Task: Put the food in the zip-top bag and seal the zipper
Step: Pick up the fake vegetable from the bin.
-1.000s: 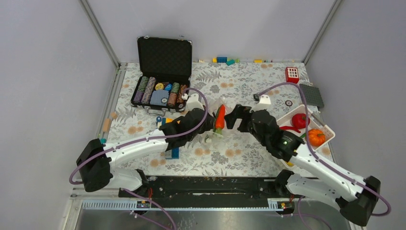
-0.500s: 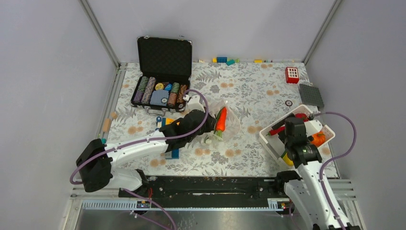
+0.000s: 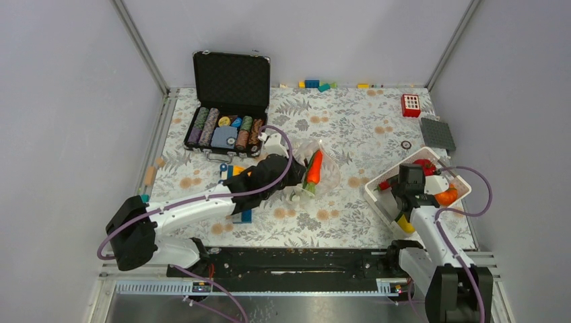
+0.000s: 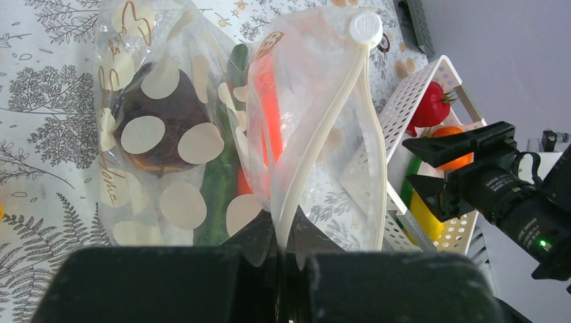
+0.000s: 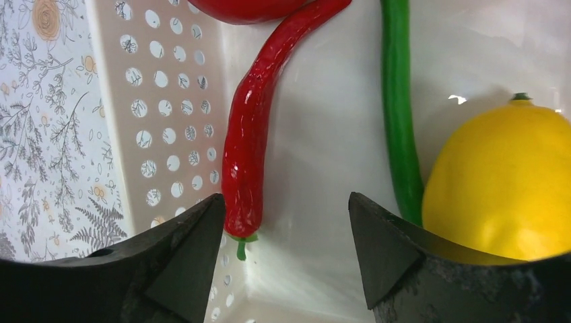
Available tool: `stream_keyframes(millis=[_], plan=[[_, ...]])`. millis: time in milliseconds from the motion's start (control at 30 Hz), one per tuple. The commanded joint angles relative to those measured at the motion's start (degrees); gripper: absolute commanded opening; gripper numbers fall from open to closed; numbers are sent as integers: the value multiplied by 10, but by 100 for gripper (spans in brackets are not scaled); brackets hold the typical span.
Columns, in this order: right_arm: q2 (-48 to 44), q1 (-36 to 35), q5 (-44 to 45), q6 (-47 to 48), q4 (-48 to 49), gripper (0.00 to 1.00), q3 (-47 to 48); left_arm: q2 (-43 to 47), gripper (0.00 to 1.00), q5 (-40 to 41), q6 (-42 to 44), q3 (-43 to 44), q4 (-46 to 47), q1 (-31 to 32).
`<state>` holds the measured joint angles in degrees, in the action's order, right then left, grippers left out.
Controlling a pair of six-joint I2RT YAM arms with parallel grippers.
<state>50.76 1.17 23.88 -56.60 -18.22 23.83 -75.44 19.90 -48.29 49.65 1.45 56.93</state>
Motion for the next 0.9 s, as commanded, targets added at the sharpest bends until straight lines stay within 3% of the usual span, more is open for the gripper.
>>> stream_keyframes(millis=[0, 367, 867], plan=[[44, 11, -18, -40, 89, 73, -11, 22, 0, -6, 3, -8, 45, -3], [129, 32, -65, -64, 159, 67, -20, 25, 0, -1, 1, -13, 45, -4], [217, 56, -106, -39, 157, 60, 6, 25, 0, 11, 2, -7, 31, -4]])
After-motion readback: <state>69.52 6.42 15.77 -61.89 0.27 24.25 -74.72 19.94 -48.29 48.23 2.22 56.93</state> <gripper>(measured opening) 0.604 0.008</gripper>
